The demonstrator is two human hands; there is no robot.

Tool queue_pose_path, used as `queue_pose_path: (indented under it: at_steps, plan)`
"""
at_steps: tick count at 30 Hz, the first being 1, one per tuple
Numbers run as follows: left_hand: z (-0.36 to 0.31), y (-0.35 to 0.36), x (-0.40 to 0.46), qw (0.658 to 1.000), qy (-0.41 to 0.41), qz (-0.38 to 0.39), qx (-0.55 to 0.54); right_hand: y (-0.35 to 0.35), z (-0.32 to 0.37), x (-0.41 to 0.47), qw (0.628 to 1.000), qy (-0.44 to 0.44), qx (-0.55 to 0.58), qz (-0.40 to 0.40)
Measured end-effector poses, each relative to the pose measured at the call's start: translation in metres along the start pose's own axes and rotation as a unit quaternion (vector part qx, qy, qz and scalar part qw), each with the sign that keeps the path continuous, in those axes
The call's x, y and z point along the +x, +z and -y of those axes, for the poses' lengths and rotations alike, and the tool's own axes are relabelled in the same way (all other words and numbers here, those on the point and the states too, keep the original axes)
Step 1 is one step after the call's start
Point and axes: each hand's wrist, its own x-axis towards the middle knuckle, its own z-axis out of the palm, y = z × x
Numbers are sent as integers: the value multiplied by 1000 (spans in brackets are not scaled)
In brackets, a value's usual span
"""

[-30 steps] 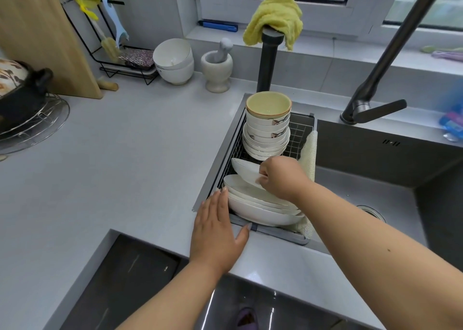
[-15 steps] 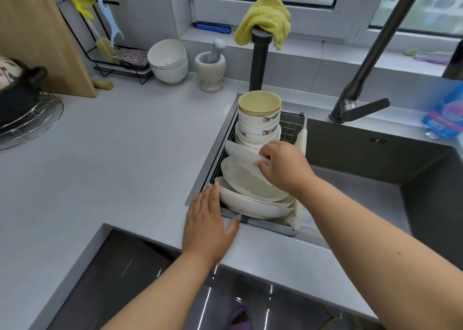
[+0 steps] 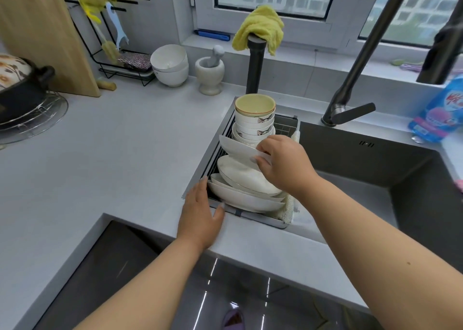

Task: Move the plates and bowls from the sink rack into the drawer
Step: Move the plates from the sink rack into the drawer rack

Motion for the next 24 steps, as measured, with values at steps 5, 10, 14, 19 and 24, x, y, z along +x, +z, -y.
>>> queue_pose_path:
  at_steps: [5,10,14,19,24]
  plan:
    - [-32,-41,-11,953,-132,-138,-236,-37,30,-25,994,-87,-16,-67]
    - [-80,-90,-43,787,-235,-32,-569,-63,65,-73,973,-210,-8,-94]
    - [-91,-112,-99,753,-235,9,-615,-68,92,-122,962,-260,19,-84]
    - [-81,-125,-185,749,-259,-83,-604,-73,123,-172,963,-208,164,-46]
    - [-57,-150,-267,719,-288,-179,-606,-69,168,-195,967,-49,247,-40]
